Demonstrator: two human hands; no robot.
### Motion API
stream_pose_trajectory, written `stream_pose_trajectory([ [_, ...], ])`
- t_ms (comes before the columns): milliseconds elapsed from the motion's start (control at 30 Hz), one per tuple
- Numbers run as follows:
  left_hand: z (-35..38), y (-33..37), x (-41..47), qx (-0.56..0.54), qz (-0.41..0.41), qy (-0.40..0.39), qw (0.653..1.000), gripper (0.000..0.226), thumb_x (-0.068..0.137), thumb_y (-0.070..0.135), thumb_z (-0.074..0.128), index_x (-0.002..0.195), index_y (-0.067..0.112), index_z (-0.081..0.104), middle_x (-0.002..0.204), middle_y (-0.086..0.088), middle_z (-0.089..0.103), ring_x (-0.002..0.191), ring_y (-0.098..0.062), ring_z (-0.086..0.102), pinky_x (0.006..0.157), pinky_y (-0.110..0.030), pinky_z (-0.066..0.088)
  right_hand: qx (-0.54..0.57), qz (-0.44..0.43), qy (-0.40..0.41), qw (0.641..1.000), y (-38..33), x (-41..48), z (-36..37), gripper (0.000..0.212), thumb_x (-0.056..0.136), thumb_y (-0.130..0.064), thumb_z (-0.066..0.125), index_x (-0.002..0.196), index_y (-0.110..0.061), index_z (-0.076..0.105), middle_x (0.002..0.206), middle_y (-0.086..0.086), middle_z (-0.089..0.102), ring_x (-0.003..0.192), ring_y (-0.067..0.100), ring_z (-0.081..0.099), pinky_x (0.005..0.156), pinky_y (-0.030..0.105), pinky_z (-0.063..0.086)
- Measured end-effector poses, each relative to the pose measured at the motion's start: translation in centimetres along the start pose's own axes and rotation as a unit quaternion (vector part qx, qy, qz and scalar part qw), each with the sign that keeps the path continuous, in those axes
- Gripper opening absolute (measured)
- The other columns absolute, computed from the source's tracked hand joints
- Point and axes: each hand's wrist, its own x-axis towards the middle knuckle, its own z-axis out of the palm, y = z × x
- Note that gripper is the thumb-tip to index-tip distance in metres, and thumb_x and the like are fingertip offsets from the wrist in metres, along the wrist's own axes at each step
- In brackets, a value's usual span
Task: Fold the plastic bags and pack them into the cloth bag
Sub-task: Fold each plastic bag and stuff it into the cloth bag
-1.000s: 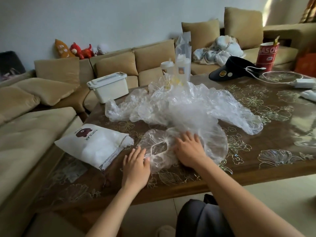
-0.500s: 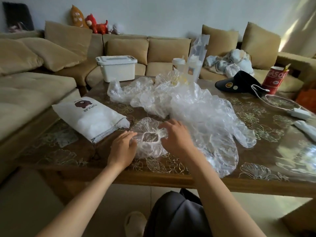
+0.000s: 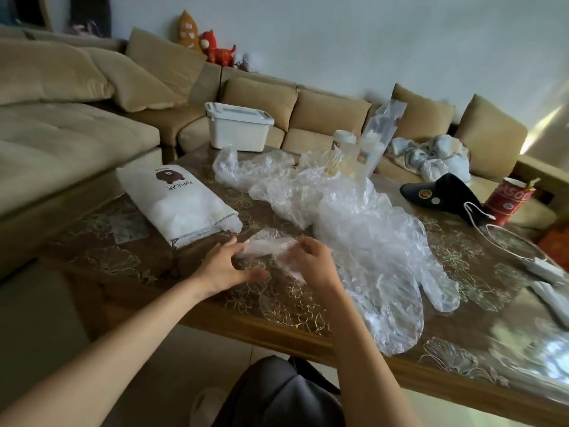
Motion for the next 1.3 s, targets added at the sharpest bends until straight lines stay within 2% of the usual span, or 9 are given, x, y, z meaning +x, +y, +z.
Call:
stream_pose_trajectory([
  [133,0.5,-0.3,0.4,-0.034,0.062,0.107,0.992,0.041,0.085,0.016,0.067,0.125,0.014,0.058,0.140,-0.009,0.048,0.139,-0.025,0.031,0.115,-0.042,0.022,0.004,0.006,-0.096,0.995,0.2,-0.6,-0.9,0.024,0.088,-0.026,0.065,0.101,-0.007,0.060,0.092,0.007,0.065,0.071,0.009,0.059,0.060,0.012,0.047],
  [267,0.5,-0.3,0.0,-0.056,0.094,0.120,0.987,0.022,0.087,-0.002,0.058,0.100,0.011,0.072,0.114,-0.006,0.067,0.119,-0.020,0.053,0.103,-0.030,0.034,-0.136,0.019,-0.146,0.980,1.6,-1.1,-1.3,0.054,0.075,-0.022,0.078,0.122,-0.017,0.051,0.105,-0.011,0.055,0.092,0.010,0.058,0.064,0.011,0.047],
  [367,0.5,0.1,0.2,-0.019,0.056,0.113,0.992,0.025,0.091,0.001,0.052,0.103,0.011,0.071,0.118,-0.003,0.064,0.118,-0.017,0.051,0.104,-0.028,0.029,-0.130,-0.024,-0.035,0.991,2.3,-1.2,-1.9,0.011,0.083,-0.012,0.070,0.088,-0.017,0.062,0.078,-0.007,0.064,0.069,0.010,0.060,0.055,0.015,0.046],
  [467,0.7,0.4,-0.1,-0.075,0.049,0.114,0.989,0.015,0.093,0.015,0.056,0.094,0.014,0.070,0.105,0.005,0.065,0.102,-0.010,0.053,0.089,-0.025,0.035,-0.104,-0.019,-0.016,0.994,2.7,-1.8,-2.8,0.033,0.085,-0.011,0.067,0.060,-0.020,0.048,0.046,-0.014,0.046,0.042,-0.002,0.038,0.041,0.008,0.028],
  [700,0.7,-0.3,-0.2,-0.106,0.084,0.224,0.965,0.030,0.094,0.020,0.055,0.073,0.001,0.064,0.057,-0.010,0.058,0.055,-0.016,0.057,0.054,-0.018,0.039,-0.095,0.049,0.051,0.993,2.0,-1.0,-1.3,0.012,0.097,-0.017,0.050,0.093,-0.013,0.061,0.074,0.000,0.064,0.059,0.011,0.059,0.056,0.022,0.053],
  [867,1.1,-0.4,0.0,-0.063,0.083,0.218,0.970,0.035,0.089,0.037,0.060,0.065,0.012,0.056,0.058,-0.005,0.055,0.054,-0.016,0.051,0.048,-0.019,0.035,-0.261,0.080,0.080,0.959,2.8,-0.5,0.4,0.028,0.095,-0.039,0.042,0.099,-0.014,0.056,0.094,0.005,0.064,0.082,0.021,0.061,0.076,0.032,0.050],
  [1000,1.4,-0.1,0.1,-0.031,0.085,0.251,0.964,0.038,0.090,0.042,0.050,0.066,0.012,0.053,0.057,-0.001,0.050,0.053,-0.016,0.048,0.049,-0.026,0.033,-0.291,0.117,0.101,0.944,2.7,0.4,1.1,0.051,0.093,-0.059,0.033,0.080,-0.013,0.052,0.083,0.006,0.062,0.078,0.024,0.061,0.070,0.031,0.045],
  [1133,1.6,-0.1,-0.1,-0.014,0.057,0.276,0.959,0.013,0.089,0.004,0.052,0.095,0.009,0.062,0.080,-0.002,0.063,0.069,-0.016,0.059,0.054,-0.025,0.048,-0.347,0.114,0.137,0.921,3.1,0.3,1.2,0.025,0.094,-0.030,0.045,0.098,-0.007,0.054,0.100,0.009,0.064,0.078,0.022,0.055,0.067,0.030,0.044],
  [1300,1.3,-0.2,-0.4,-0.093,0.095,0.281,0.951,0.037,0.077,0.024,0.046,0.104,0.006,0.063,0.090,-0.002,0.061,0.087,-0.016,0.055,0.072,-0.019,0.039,-0.391,0.018,0.160,0.906,2.2,0.2,1.7,0.032,0.088,-0.009,0.045,0.120,-0.006,0.049,0.121,0.011,0.052,0.110,0.025,0.047,0.091,0.032,0.038],
])
